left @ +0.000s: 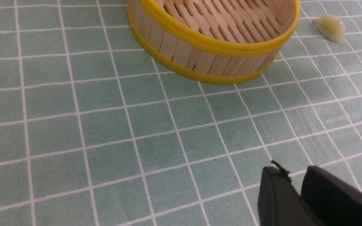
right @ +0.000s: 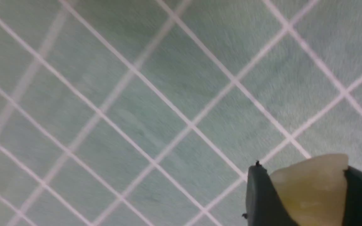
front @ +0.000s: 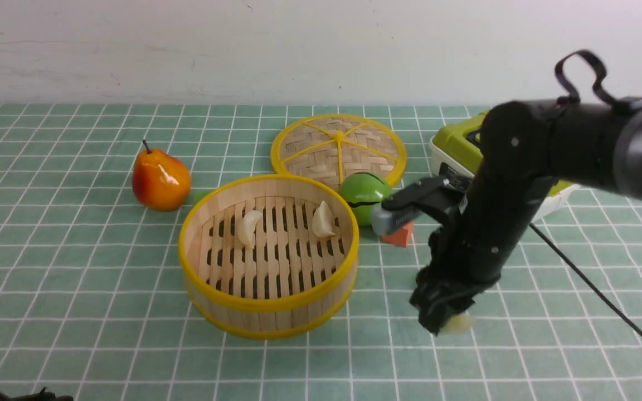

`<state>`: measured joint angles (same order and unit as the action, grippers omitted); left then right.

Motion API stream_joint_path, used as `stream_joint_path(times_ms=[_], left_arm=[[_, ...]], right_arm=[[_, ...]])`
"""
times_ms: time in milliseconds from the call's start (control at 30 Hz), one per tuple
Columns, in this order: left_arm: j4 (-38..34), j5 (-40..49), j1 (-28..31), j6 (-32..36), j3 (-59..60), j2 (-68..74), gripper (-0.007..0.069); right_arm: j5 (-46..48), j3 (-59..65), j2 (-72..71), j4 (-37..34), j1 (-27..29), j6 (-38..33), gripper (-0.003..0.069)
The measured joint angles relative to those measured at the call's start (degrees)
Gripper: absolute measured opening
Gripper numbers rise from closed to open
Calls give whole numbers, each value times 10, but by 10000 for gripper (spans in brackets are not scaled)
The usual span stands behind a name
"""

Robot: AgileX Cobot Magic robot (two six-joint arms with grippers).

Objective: Put the dumplings into the steamer on the table with the blue tablecloth.
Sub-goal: 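Reach for and grasp a dumpling lying on the table beside the steamer, then place the dumpling in the bamboo steamer basket with the right gripper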

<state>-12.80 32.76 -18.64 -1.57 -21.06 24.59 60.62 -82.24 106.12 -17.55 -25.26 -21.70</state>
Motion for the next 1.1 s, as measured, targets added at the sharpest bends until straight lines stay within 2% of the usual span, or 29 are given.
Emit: stream_joint_path(times_ms=[100,200,300,467,700,800,900,1100], left_arm=[[0,-7,0,0,0,0,122],[0,-11,0,0,0,0,125],[0,-11,0,0,0,0,129],[0,-11,0,0,0,0,130],[0,-11,0,0,0,0,133],[0,-11,0,0,0,0,137],[0,-11,0,0,0,0,142],[0,-11,0,0,0,0,146]], right_arm=[[-26,-50,-10,-90,-5,-17,274],[-106,-87,3,-181,-28,-71,274],[-174,-112,45,-243,-61,-100,274],[-275,-134,139,-259,-103,-102,274],[-343,-139,195,-263,-114,-87,279],[-354,-139,196,-267,-114,-84,321],[-360,-140,196,-268,-114,-83,399],[-356,-140,188,-268,-110,-75,439]])
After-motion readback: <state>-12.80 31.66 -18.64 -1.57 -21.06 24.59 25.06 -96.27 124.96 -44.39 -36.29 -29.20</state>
